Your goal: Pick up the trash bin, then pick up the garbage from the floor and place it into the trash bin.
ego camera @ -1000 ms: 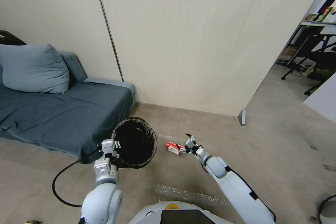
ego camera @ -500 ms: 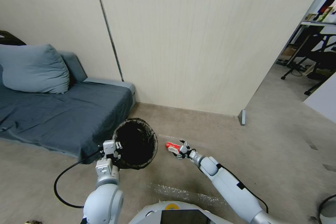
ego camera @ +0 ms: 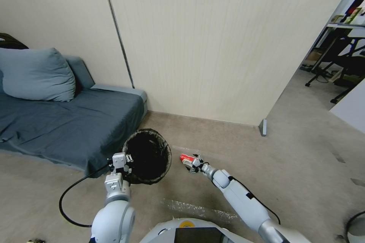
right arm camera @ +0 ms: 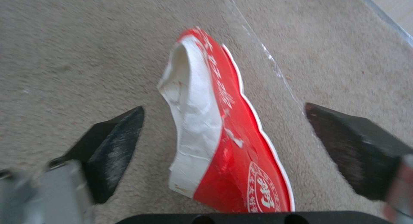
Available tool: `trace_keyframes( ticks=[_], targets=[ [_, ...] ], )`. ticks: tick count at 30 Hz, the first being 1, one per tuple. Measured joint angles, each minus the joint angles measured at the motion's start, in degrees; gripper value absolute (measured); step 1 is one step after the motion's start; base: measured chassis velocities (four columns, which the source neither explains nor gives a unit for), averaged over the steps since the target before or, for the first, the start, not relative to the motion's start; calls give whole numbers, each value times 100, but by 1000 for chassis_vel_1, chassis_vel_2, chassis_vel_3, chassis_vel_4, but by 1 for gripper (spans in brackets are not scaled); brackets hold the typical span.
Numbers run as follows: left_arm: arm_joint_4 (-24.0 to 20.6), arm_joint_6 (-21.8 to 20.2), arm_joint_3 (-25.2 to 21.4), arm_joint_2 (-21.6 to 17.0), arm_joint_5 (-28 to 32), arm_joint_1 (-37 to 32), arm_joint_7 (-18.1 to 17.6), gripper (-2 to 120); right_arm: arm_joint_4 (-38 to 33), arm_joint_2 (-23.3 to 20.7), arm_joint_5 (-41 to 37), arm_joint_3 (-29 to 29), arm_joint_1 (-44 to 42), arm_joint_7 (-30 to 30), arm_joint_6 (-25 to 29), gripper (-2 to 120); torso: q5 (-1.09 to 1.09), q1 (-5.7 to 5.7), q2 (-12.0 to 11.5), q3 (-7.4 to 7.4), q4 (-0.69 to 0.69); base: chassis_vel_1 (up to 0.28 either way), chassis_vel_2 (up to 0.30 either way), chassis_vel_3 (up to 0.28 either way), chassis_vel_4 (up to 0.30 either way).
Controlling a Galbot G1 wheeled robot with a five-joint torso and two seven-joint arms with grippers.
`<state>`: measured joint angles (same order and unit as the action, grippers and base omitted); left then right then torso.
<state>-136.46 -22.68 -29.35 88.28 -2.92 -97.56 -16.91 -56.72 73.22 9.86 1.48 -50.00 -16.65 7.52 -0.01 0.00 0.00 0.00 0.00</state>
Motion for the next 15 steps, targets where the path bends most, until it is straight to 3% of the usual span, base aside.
trace_keyframes(
  ticks=[15],
  targets=[
    [16, 20, 12, 0, -8, -31, -16, 7, 510, 154, 10, -205, 169, 35, 194, 31, 0, 0, 0, 0, 0, 0, 0, 0, 0]
  ],
)
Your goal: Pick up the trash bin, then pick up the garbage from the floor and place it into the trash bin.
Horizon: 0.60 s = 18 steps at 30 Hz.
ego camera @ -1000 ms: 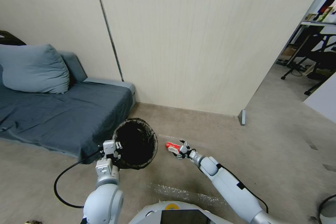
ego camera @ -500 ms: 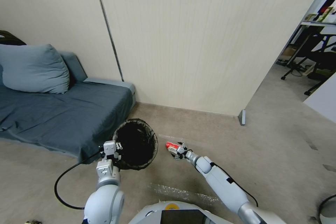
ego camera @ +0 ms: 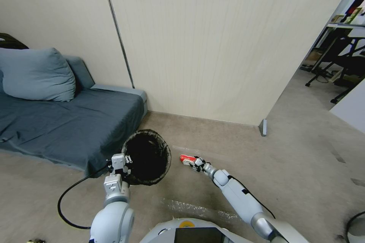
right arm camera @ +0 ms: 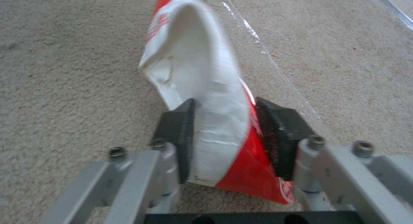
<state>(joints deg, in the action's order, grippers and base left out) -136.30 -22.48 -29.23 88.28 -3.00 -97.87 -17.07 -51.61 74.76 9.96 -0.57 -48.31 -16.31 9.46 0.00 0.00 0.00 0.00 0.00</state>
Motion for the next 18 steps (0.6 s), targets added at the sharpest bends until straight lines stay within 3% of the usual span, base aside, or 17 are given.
trace_keyframes(
  ticks=[9, 18],
  targets=[
    [18, 9, -6, -10, -2, 6, -3, 7, 11, 31, -15, -58, -34, 40, 18, 1, 0, 0, 0, 0, 0, 0, 0, 0, 0],
    [42, 14, 0, -17, 2, 26, -5, 7, -84, 7, -137, -116, -47, 133, 22, 0, 0, 0, 0, 0, 0, 0, 0, 0, 0]
  ],
)
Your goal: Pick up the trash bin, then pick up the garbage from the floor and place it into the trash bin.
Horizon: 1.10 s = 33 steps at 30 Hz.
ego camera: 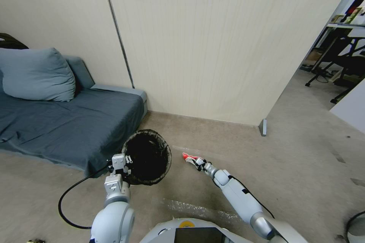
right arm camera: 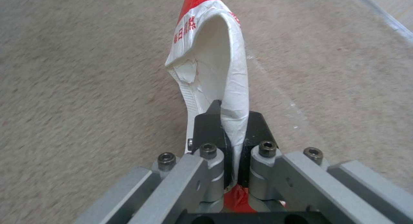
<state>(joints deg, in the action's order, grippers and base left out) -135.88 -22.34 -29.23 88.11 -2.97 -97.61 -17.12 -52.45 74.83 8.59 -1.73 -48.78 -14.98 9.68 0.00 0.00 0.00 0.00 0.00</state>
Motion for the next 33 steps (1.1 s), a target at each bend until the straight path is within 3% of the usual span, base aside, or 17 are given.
trace_keyframes(
  ticks=[10, 16, 17, 20, 21, 23, 24, 26, 33],
  targets=[
    [95, 1, 59, -46, 27, 47, -2, 7, -914, -61, -856, -338, -348, 440, -89, 0, -1, 0, 0, 0, 0, 0, 0, 0, 0],
    [140, 2, 78, -68, 98, 45, -4, 7, -2596, -193, -1451, -666, -693, 633, -256, 0, 0, 0, 0, 0, 0, 0, 0, 0, 0],
    [140, 2, 78, -68, 98, 45, -4, 7, -2596, -193, -1451, -666, -693, 633, -256, 0, 0, 0, 0, 0, 0, 0, 0, 0, 0],
    [148, -46, 111, -76, 169, 29, -24, 7, -3700, -333, -1750, -830, -953, 688, -318, 0, 0, 0, 0, 0, 0, 0, 0, 0, 0],
    [148, -46, 111, -76, 169, 29, -24, 7, -3700, -333, -1750, -830, -953, 688, -318, 0, 0, 0, 0, 0, 0, 0, 0, 0, 0],
    [158, -80, 116, -80, 244, 21, -32, 7, -4630, -397, -2020, -944, -1243, 686, -350, 0, -1, 0, 0, 0, 0, 0, 0, 0, 0],
    [158, -80, 116, -80, 244, 21, -32, 7, -4630, -397, -2020, -944, -1243, 686, -350, 0, -1, 0, 0, 0, 0, 0, 0, 0, 0],
    [159, -105, 116, -89, 318, 17, -38, 7, -5407, -460, -2291, -996, -1580, 601, -355, 0, 0, 0, 1, 1, -1, 0, 0, 0, 0],
    [191, -156, 178, -91, 415, 20, -42, 7, -6820, -869, -3152, -718, -2246, 369, -472, 0, -1, 0, 1, 1, -1, 0, 0, 0, 0]
  ],
)
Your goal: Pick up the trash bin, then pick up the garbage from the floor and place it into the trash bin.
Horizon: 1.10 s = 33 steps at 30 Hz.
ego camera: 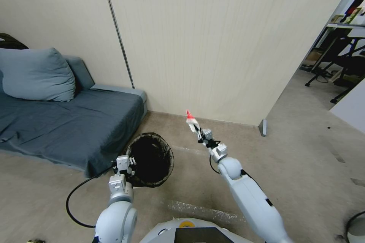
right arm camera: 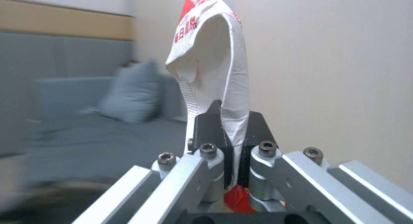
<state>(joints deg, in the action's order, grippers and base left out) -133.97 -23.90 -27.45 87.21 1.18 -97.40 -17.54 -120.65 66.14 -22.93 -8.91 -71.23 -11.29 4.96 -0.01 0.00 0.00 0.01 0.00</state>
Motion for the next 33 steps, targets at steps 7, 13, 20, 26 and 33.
trace_keyframes(
  ticks=[7, 13, 20, 26, 33],
  targets=[
    [18, -15, 43, 34, -18, 20, -5, 7, -329, -400, 347, 892, -507, -47, -51, 0, 0, 0, 0, 0, 1, 0, 0, 0, 0],
    [25, -14, 118, 56, -78, 37, -7, 7, 189, -340, 701, 1302, -344, -60, 22, 0, 1, 0, 0, -1, 0, 0, 0, 0, 0],
    [62, -3, 221, 96, -145, 40, -6, 7, 701, -28, 886, 1560, -119, -23, 47, 0, 0, 0, 0, -1, 1, 0, 0, 0, 0],
    [39, 1, 268, 99, -171, 28, -6, 7, 1050, 29, 953, 1547, 14, -28, 175, 0, 1, 0, 0, -1, 1, 0, 0, 0, 0],
    [23, 18, 336, 102, -219, -7, -7, 7, 1337, 194, 954, 1562, 178, -20, 199, 0, 1, 0, 0, -1, 0, 0, 0, 0, 0]
  ],
)
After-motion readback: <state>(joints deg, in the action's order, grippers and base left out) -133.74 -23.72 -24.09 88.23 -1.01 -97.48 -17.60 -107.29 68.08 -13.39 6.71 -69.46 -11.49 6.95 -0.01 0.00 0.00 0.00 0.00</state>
